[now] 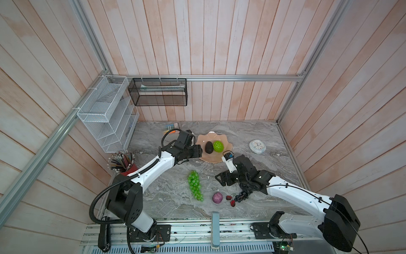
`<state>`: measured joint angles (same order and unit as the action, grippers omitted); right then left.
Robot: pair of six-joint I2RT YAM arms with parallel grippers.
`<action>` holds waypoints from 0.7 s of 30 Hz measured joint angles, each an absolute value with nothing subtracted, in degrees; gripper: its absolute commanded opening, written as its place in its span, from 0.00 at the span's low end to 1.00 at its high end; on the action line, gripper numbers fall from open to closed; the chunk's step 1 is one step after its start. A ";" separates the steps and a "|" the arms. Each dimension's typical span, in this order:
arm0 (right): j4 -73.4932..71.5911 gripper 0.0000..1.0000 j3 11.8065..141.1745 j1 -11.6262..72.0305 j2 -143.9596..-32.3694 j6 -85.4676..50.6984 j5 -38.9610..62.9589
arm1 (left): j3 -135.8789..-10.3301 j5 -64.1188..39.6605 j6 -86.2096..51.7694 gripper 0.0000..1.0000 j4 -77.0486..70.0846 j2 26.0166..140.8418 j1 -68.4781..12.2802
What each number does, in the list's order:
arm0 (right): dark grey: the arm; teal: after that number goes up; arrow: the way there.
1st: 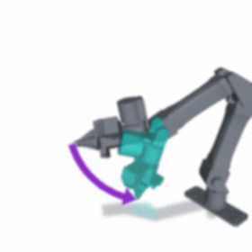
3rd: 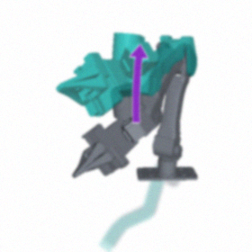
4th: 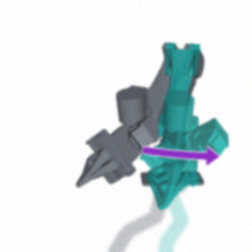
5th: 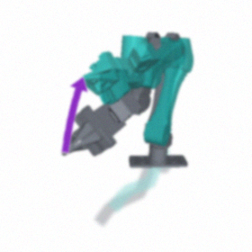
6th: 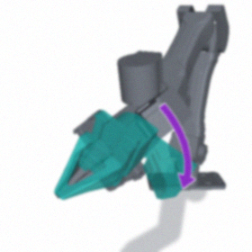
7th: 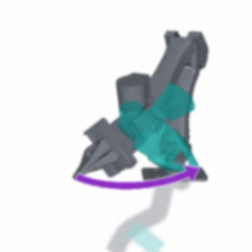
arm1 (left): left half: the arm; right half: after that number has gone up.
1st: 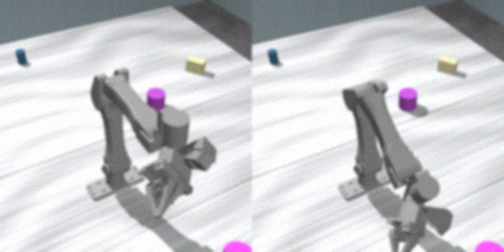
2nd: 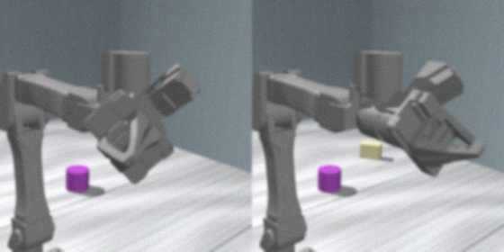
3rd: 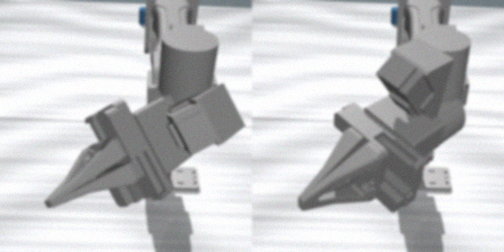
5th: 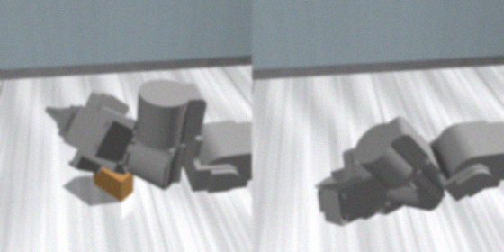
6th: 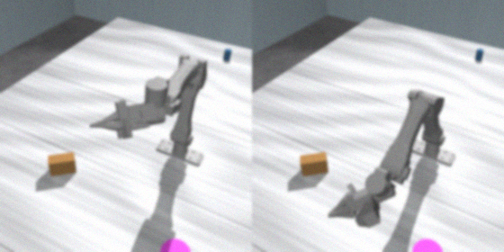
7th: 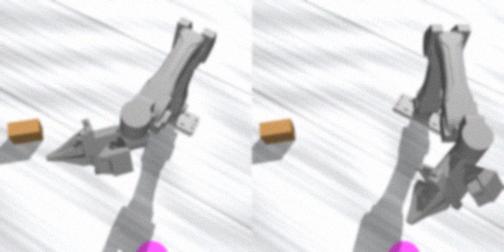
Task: Arrange fruit in a fruit bowl
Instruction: Pick up the fruit from the bottom-center of the table.
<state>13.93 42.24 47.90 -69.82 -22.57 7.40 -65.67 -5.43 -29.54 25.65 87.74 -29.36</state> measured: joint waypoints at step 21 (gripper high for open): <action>21.74 0.59 44.05 57.19 -85.93 -24.27 7.57 | -57.28 -2.72 -34.06 0.72 21.67 82.72 -29.12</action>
